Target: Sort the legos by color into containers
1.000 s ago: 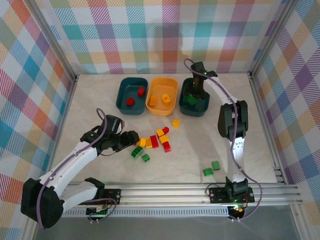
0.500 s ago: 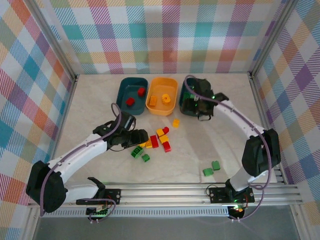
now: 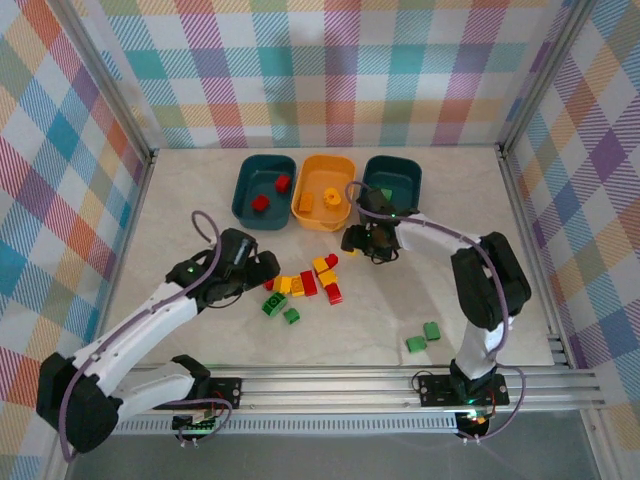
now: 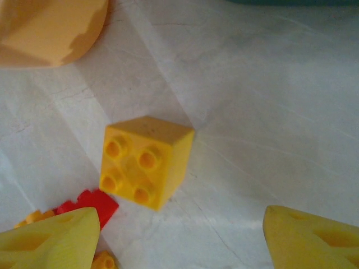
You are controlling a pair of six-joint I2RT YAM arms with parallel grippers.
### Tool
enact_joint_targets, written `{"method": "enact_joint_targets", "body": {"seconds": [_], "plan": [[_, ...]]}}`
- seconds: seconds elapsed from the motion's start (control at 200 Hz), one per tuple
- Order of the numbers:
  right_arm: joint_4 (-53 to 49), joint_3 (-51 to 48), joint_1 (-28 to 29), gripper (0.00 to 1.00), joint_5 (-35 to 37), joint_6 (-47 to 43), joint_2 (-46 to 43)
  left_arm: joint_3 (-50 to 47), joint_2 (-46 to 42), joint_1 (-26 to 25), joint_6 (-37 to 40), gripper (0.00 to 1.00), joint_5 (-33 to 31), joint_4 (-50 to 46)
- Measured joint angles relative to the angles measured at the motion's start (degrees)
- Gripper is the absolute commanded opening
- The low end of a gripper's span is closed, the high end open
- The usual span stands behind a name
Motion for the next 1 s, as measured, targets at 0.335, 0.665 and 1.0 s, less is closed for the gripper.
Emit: {"method": "enact_joint_targets", "body": {"seconds": [0.335,0.665,1.0], "plan": [[-0.2,8.5,0.3,0.58,3.5,0.2,8.7,-3.0,-1.4,2.6,0.2,0.91,-0.3,-3.0],[-1.1,8.9,2.1,0.26,6.6,0.0,9.4,-3.0,-1.3,5.4,2.0,0.91,0.1,-3.6],[-2.9,11.1,2.3,0.24,7.5,-3.8,-0.1,-3.0,2.5,5.6,3.5,0.82,7.5,-0.5]]}}
